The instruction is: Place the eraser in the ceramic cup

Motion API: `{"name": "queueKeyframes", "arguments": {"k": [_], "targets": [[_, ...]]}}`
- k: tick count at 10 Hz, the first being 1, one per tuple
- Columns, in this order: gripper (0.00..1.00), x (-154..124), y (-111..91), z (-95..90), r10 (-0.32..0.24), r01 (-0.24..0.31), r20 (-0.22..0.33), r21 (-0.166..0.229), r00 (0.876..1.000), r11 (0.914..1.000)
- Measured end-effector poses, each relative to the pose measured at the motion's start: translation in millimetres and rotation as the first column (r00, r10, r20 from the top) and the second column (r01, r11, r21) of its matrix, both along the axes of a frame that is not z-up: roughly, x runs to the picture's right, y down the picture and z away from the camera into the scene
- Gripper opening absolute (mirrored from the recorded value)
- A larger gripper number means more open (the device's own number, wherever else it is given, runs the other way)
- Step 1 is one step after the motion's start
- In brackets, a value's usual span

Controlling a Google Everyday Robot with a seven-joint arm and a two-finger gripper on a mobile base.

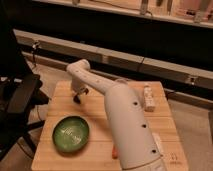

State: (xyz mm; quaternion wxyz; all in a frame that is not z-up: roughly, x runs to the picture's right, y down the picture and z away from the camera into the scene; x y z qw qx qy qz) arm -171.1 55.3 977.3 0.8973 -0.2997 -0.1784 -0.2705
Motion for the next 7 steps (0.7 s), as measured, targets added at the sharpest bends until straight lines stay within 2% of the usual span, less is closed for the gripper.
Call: {"name": "queueKeyframes", "arguments": {"k": [2,4,5,7], "targets": [[0.52,0.3,2.7,5.3,-0.022,0.021,-0.032,-0.020,0.999,0.9996],[0.36,-0.5,2.3,8.2,-0.023,0.022,-0.040,-0.022,0.999,0.9995],[0.22,-0.3,0.9,7.1,-0.025,0.024,-0.041,-0.020,0.999,0.9995],[0.04,1.4,-0.2,5.1,-0.029,0.028,-0.044,-0.021,0.999,0.9994]]}}
